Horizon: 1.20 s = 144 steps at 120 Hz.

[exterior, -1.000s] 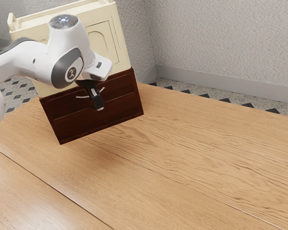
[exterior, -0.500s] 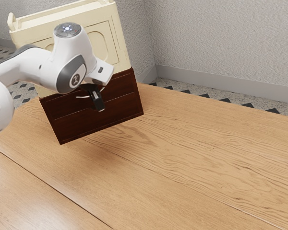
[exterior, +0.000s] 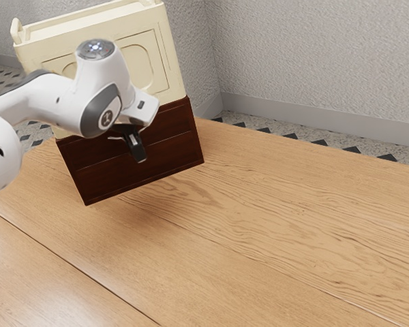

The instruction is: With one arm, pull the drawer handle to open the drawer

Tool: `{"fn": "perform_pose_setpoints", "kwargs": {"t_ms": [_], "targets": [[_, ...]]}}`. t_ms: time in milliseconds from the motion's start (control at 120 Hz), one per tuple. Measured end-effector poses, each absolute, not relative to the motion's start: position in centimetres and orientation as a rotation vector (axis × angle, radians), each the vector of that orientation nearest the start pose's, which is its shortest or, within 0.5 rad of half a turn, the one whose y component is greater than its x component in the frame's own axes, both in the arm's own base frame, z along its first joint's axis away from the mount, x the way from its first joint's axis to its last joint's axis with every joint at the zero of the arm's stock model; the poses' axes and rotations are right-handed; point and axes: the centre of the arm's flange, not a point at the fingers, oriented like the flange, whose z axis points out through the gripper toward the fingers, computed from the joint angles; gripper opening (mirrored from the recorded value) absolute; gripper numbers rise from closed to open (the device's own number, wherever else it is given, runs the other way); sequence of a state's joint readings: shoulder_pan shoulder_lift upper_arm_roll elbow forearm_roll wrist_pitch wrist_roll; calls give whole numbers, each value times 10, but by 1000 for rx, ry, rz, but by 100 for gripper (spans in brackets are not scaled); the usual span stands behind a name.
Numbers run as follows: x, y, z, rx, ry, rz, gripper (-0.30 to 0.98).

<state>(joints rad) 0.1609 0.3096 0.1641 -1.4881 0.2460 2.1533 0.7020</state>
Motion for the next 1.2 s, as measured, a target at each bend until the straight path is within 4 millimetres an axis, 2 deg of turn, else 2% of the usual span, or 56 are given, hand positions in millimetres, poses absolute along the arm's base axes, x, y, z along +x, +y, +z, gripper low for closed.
{"fn": "perform_pose_setpoints", "kwargs": {"t_ms": [400, 833, 925, 983, 1067, 1200], "targets": [[653, 212, 527, -2654, 669, -226, 68], [656, 185, 531, -2692, 705, -249, 65], [648, 176, 528, -2710, 719, -235, 66], [641, 179, 528, -2719, 711, -226, 56], [632, 175, 532, -2728, 714, -228, 48], [625, 168, 533, -2738, 722, -228, 52]]}}
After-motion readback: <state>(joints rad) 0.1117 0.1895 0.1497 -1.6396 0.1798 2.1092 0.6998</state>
